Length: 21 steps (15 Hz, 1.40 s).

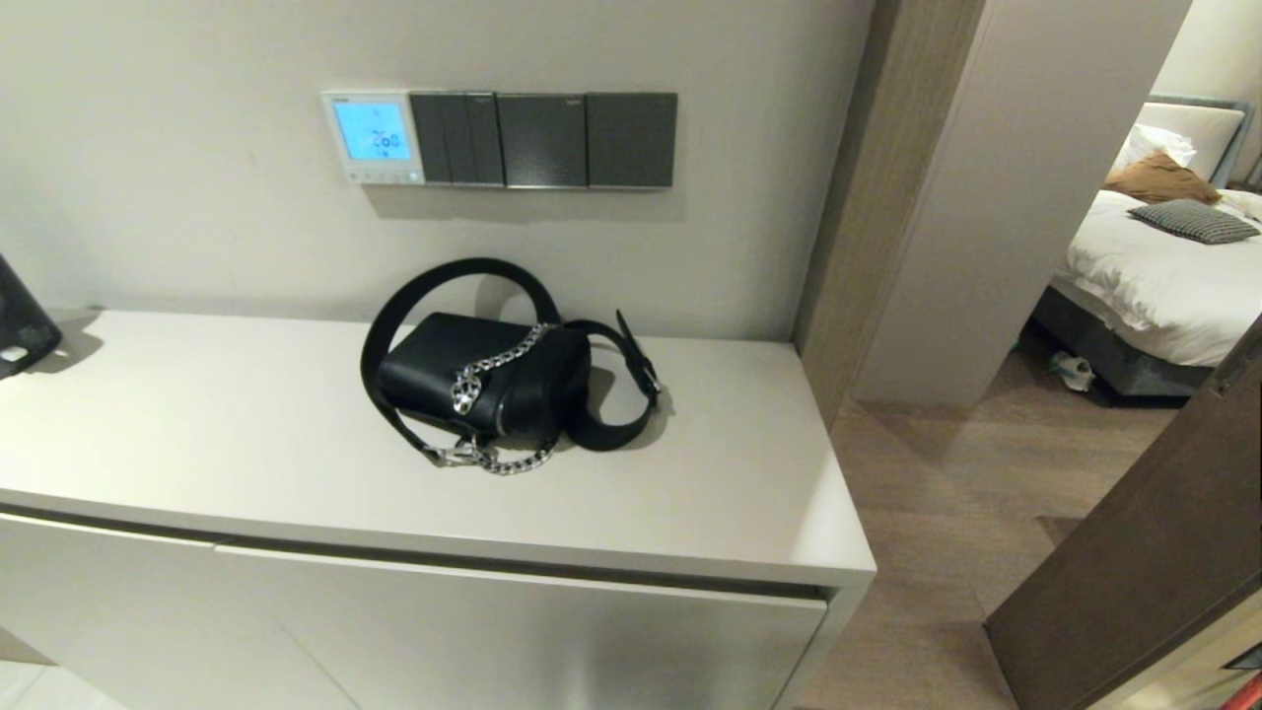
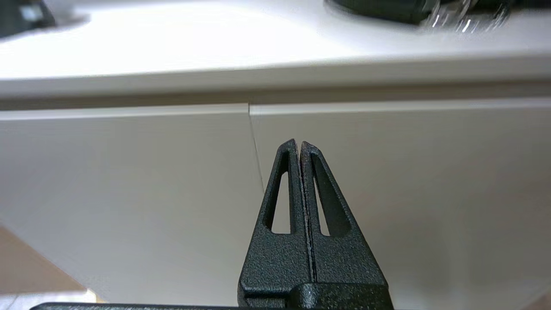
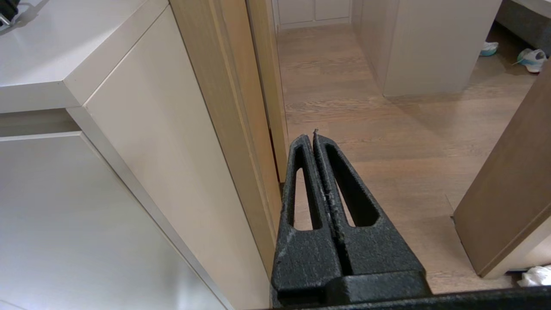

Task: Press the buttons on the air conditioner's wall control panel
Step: Turn off the central air conditioner

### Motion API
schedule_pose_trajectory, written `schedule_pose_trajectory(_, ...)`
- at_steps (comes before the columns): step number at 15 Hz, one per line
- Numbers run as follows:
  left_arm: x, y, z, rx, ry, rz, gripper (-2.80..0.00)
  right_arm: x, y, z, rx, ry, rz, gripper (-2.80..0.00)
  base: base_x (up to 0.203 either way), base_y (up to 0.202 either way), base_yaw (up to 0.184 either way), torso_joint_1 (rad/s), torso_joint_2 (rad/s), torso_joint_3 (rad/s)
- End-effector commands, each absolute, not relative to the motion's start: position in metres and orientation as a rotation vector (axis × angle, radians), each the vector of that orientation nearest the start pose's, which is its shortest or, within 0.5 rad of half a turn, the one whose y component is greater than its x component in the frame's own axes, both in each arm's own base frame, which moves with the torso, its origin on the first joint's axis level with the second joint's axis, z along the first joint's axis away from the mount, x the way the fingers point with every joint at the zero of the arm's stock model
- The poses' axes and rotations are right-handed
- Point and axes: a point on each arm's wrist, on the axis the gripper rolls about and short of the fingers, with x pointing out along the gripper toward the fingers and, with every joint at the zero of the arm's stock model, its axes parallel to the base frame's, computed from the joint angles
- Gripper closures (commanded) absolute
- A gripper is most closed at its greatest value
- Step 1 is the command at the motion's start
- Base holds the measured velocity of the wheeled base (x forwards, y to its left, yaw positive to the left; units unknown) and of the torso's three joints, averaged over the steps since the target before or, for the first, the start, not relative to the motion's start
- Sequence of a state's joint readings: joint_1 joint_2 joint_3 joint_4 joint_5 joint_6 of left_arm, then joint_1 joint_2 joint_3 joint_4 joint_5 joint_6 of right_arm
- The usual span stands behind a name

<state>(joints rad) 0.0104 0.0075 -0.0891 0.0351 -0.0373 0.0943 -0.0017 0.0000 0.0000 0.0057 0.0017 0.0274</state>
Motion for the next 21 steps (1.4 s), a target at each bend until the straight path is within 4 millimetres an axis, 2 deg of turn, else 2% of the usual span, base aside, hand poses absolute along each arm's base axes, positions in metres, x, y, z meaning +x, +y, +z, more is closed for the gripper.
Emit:
schedule_pose_trajectory(1,-0.029,-0.002,0.114,0.094,-0.048,-0.046,0.0,-0.023,0.0,0.075,0.028,0.008,0.0,0.0,0.0,0.0,0.0,0.0,0.0,0.0)
schedule_pose_trajectory(5,-0.018,-0.004,0.158,0.063,-0.025,-0.136,0.0,-0.023,0.0,0.074,0.028,0.009,0.0,0.0,0.0,0.0,0.0,0.0,0.0,0.0)
schedule_pose_trajectory(9,0.011,-0.004,0.209,0.009,-0.001,-0.172,0.0,-0.023,0.0,0.075,0.028,0.008,0.0,0.0,0.0,0.0,0.0,0.0,0.0,0.0)
schedule_pose_trajectory(16,0.102,-0.006,0.301,-0.114,0.0,-0.298,0.0,-0.023,0.0,0.074,0.028,0.009,0.001,0.0,0.0,0.0,0.0,0.0,0.0,0.0)
schedule_pose_trajectory(19,0.14,-0.015,0.322,-0.164,0.028,-0.37,0.0,-0.023,0.0,0.074,0.028,0.009,0.0,0.0,0.0,0.0,0.0,0.0,0.0,0.0)
schedule_pose_trajectory(21,0.172,-0.023,0.325,-0.192,0.073,-0.406,0.0,-0.023,0.0,0.074,0.028,0.009,0.0,0.0,0.0,0.0,0.0,0.0,0.0,0.0)
